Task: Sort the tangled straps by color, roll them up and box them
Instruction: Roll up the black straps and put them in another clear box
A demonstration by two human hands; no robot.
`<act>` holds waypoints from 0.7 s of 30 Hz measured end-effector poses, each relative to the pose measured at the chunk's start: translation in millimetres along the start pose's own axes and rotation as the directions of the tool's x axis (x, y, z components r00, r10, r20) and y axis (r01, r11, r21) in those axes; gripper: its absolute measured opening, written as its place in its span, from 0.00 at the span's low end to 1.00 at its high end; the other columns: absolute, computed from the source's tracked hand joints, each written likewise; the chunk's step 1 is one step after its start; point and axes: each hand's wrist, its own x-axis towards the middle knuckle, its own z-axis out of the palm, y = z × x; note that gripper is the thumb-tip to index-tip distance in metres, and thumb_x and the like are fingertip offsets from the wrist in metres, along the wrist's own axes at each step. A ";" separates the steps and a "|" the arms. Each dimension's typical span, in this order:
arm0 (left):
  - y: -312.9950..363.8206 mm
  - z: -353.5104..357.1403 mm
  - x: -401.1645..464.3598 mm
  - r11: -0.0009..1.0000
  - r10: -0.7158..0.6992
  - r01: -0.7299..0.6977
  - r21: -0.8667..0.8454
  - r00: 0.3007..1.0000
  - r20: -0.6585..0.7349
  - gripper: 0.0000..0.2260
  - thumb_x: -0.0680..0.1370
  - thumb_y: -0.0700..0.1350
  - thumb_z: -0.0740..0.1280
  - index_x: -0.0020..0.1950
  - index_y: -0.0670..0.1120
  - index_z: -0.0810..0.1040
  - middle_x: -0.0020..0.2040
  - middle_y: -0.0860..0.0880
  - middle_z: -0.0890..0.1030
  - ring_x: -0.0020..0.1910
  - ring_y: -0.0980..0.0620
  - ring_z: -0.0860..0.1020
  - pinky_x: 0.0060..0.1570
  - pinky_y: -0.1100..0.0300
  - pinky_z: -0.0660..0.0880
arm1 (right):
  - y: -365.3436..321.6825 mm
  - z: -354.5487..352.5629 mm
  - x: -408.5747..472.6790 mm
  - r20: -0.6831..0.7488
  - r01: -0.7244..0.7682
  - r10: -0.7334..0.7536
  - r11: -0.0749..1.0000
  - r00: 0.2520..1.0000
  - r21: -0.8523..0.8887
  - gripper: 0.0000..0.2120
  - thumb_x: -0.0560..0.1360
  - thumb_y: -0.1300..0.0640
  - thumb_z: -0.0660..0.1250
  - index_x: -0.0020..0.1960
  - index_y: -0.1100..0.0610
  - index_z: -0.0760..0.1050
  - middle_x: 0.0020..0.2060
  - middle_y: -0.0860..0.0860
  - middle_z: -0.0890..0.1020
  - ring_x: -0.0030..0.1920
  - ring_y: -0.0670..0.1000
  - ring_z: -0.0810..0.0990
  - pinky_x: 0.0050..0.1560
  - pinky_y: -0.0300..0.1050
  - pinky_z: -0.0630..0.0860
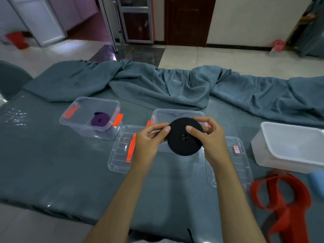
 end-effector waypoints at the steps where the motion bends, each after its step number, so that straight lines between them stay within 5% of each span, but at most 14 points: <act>1: -2.8 0.8 1.4 1.000 -0.002 0.001 -0.006 0.998 -0.067 0.07 0.78 0.39 0.77 0.54 0.39 0.85 0.50 0.42 0.88 0.52 0.44 0.88 0.52 0.54 0.84 | 4.5 2.0 2.1 -0.011 -0.010 0.010 1.000 1.000 0.008 0.20 0.68 0.53 0.83 0.57 0.50 0.82 0.47 0.57 0.89 0.47 0.60 0.89 0.45 0.50 0.86; 4: -14.6 5.2 3.3 0.999 -0.027 0.022 -0.029 0.981 -0.193 0.06 0.77 0.39 0.78 0.48 0.40 0.83 0.48 0.43 0.88 0.49 0.46 0.88 0.49 0.53 0.84 | 16.3 8.8 9.7 -0.072 -0.035 0.038 0.998 0.997 0.050 0.20 0.67 0.54 0.83 0.56 0.53 0.82 0.48 0.58 0.89 0.49 0.61 0.89 0.47 0.52 0.86; 6: -20.5 6.2 5.1 0.995 -0.089 0.080 -0.054 0.982 -0.170 0.04 0.78 0.37 0.77 0.51 0.43 0.85 0.51 0.45 0.88 0.52 0.45 0.87 0.50 0.52 0.84 | 23.9 11.6 16.9 -0.132 -0.047 0.058 0.995 0.990 0.083 0.18 0.68 0.55 0.83 0.55 0.51 0.82 0.49 0.58 0.89 0.50 0.61 0.89 0.48 0.51 0.85; 9: -21.9 6.8 13.7 0.971 -0.224 0.218 -0.096 0.973 -0.062 0.15 0.77 0.34 0.76 0.61 0.50 0.86 0.57 0.43 0.87 0.57 0.44 0.86 0.54 0.47 0.85 | 35.1 14.0 30.0 -0.220 -0.064 0.088 0.991 0.971 0.115 0.16 0.71 0.59 0.81 0.56 0.54 0.80 0.49 0.57 0.89 0.50 0.59 0.89 0.50 0.50 0.85; 12: -20.9 8.5 30.8 0.957 -0.274 0.266 -0.118 0.960 -0.062 0.20 0.77 0.31 0.75 0.65 0.50 0.84 0.54 0.43 0.85 0.55 0.46 0.86 0.53 0.50 0.85 | 44.8 19.4 44.8 -0.271 -0.088 0.132 0.982 0.954 0.168 0.16 0.73 0.62 0.80 0.58 0.56 0.79 0.47 0.57 0.89 0.48 0.58 0.89 0.46 0.47 0.85; 17: -23.8 18.2 82.5 0.944 -0.330 0.329 -0.024 0.939 -0.096 0.20 0.76 0.29 0.74 0.67 0.42 0.81 0.53 0.39 0.84 0.50 0.46 0.85 0.52 0.52 0.86 | 58.0 18.6 77.6 -0.297 -0.225 0.308 0.932 0.904 0.283 0.13 0.77 0.65 0.76 0.58 0.55 0.77 0.48 0.56 0.89 0.46 0.54 0.89 0.40 0.45 0.83; 21: -48.7 16.7 128.9 0.889 -0.431 0.437 0.136 0.899 -0.073 0.18 0.76 0.28 0.74 0.64 0.41 0.81 0.49 0.39 0.85 0.48 0.44 0.85 0.48 0.53 0.86 | 75.0 1.6 105.3 -0.295 -0.406 0.436 0.900 0.850 0.160 0.08 0.79 0.65 0.72 0.56 0.57 0.77 0.50 0.57 0.86 0.47 0.51 0.86 0.41 0.47 0.84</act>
